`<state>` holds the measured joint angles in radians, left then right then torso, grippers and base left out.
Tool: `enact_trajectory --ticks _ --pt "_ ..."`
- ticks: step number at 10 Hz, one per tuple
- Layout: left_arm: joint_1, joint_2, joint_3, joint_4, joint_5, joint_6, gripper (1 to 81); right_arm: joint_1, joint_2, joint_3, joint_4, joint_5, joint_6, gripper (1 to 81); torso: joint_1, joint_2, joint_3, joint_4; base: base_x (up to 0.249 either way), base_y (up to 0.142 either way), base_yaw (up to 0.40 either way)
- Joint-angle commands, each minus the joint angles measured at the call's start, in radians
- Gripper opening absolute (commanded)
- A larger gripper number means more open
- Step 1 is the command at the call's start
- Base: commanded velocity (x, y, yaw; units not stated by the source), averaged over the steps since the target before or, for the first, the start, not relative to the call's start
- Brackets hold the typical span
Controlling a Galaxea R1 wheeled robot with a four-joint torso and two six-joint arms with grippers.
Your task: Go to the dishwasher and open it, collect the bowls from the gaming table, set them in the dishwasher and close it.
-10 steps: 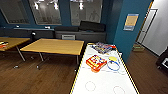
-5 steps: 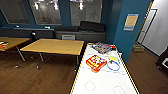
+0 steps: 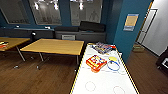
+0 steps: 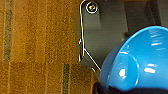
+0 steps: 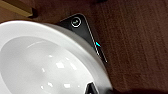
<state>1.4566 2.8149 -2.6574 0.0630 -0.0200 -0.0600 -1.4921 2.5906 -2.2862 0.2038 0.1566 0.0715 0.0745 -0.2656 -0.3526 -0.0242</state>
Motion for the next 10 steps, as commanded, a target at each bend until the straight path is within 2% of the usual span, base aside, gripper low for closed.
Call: enact_trajectory --ticks 1,4,10 --pt "-0.031 -0.014 -0.012 -0.003 0.061 0.002 1.0 0.022 -0.033 0.002 -0.018 -0.054 -0.002 1.0 0.0 0.0 0.0 0.0 0.0 0.0 0.0" --pt "-0.031 -0.006 -0.012 -0.003 0.061 0.003 1.0 0.016 -0.021 -0.001 -0.026 -0.054 -0.002 1.0 0.0 0.0 0.0 0.0 -0.06 0.0 0.0" --pt "-0.028 0.0 -0.012 -0.002 0.063 0.003 1.0 0.014 -0.008 -0.004 -0.029 -0.054 -0.002 1.0 -0.002 -0.001 0.001 0.0 -0.135 0.0 0.0"
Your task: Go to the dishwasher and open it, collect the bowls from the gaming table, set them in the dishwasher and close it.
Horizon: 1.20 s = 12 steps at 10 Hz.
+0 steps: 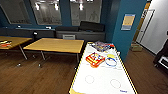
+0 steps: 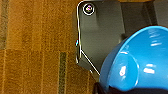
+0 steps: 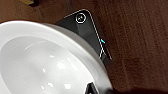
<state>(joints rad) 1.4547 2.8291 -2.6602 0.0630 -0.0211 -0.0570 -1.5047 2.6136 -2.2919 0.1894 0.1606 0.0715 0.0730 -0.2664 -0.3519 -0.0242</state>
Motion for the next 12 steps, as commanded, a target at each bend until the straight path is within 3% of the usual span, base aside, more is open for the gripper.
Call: enact_trajectory --ticks 1,8,12 --pt "-0.026 -0.011 -0.009 -0.002 0.064 0.0 1.0 0.025 -0.027 0.002 -0.021 -0.058 -0.002 1.0 0.0 0.0 0.0 0.0 -0.135 0.0 0.0" --pt "-0.02 0.003 -0.037 0.006 0.064 0.0 1.0 0.022 -0.016 -0.006 -0.024 -0.056 -0.002 1.0 0.0 0.0 0.0 0.0 -0.145 0.0 0.0" --pt "-0.003 -0.008 0.008 0.035 0.053 0.002 1.0 0.02 -0.018 0.005 -0.03 -0.053 -0.002 1.0 0.0 0.0 0.0 0.0 -0.148 0.0 0.0"
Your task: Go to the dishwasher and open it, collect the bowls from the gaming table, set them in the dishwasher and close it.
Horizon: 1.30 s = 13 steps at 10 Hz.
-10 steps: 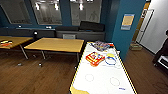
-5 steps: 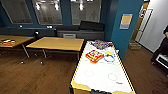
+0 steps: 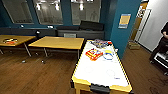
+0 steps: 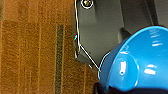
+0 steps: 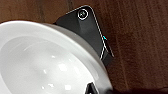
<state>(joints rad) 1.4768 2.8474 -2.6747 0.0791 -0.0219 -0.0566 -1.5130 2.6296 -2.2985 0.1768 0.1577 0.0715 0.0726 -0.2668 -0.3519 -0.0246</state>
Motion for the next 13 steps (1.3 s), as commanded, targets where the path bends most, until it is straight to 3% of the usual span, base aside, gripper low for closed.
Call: enact_trajectory --ticks 1,3,13 --pt "-0.02 -0.046 0.062 0.022 0.051 0.001 1.0 0.029 -0.038 0.019 -0.017 -0.05 -0.002 1.0 0.0 0.0 0.0 0.0 -0.147 0.0 0.0" --pt "-0.02 -0.086 0.136 0.022 0.05 0.001 1.0 0.026 -0.064 0.059 -0.017 -0.044 -0.002 1.0 0.0 0.0 0.0 0.0 -0.142 0.0 0.0" --pt "-0.02 -0.028 0.05 0.034 0.051 0.001 1.0 0.021 -0.061 0.056 -0.023 -0.041 -0.002 1.0 0.0 0.0 0.0 0.0 -0.127 0.0 0.0"
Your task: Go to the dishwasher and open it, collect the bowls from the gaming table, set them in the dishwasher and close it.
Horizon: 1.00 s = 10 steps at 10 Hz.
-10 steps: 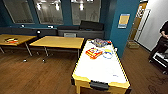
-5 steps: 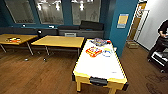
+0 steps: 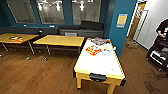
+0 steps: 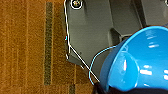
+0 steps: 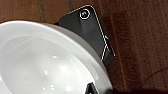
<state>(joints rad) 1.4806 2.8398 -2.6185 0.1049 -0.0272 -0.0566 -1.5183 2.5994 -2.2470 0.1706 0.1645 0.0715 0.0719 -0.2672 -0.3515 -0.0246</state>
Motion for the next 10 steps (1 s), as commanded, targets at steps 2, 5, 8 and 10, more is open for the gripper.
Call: enact_trajectory --ticks 2,5,8,10 --pt "-0.024 -0.019 -0.006 0.01 0.056 0.001 1.0 0.023 -0.022 0.002 -0.022 -0.048 -0.002 1.0 0.0 0.0 0.0 0.0 -0.085 0.0 0.0" --pt "-0.024 -0.014 -0.006 0.01 0.056 0.001 1.0 0.02 -0.014 -0.005 -0.025 -0.048 -0.002 1.0 -0.002 -0.001 0.0 0.0 0.0 0.0 0.0" --pt "-0.024 -0.012 -0.006 0.01 0.056 0.0 1.0 0.017 -0.009 -0.006 -0.025 -0.048 -0.002 1.0 -0.001 -0.001 0.0 0.0 0.0 0.0 0.0" --pt "-0.024 -0.011 -0.006 0.012 0.056 0.001 1.0 0.019 -0.009 -0.006 -0.025 -0.048 -0.002 1.0 -0.001 -0.001 0.0 0.0 0.0 0.0 0.0"
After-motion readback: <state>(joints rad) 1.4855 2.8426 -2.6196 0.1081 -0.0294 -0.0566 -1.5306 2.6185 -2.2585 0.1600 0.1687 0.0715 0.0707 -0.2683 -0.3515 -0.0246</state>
